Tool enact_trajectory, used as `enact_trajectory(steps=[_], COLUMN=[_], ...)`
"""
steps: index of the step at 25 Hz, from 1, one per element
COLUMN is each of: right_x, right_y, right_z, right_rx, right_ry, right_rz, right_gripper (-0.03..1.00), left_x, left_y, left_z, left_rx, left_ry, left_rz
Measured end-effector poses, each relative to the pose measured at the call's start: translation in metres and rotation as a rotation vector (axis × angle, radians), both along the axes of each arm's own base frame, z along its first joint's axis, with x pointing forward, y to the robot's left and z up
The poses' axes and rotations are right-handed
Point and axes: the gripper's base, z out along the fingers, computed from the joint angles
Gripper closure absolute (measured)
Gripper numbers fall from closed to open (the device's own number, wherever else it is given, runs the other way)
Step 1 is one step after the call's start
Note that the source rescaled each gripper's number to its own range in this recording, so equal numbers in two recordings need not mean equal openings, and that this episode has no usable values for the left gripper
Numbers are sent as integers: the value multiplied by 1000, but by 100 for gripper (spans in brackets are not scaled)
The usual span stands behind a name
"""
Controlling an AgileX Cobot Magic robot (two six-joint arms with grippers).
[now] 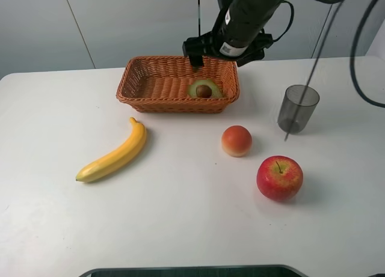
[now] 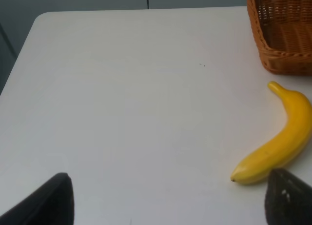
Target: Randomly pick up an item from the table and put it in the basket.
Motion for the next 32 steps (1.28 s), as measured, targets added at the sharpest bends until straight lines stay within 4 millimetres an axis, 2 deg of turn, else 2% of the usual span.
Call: enact_trajectory(steps=[5,10,15,20,27,32], right_x=[-38,-76,-125,-173,-243,-289], right_y=[-47,-110,-161,-185,-195,-205], right_z=[10,19,38,60,87,93], right_rx=[32,45,39,86,109,67], right_ry=[69,98,88,9,-212,-293], right_rz=[-38,-162,-255,-292,-202,-188], right_gripper=[-3,-3,-3,-3,-3,-3], left_x=[0,0,0,0,0,0], left_y=[0,0,0,0,0,0], left_z=[0,0,0,0,0,0], left_rx=[0,0,0,0,0,0], left_ry=[0,0,0,0,0,0], left_rz=[0,0,0,0,0,0])
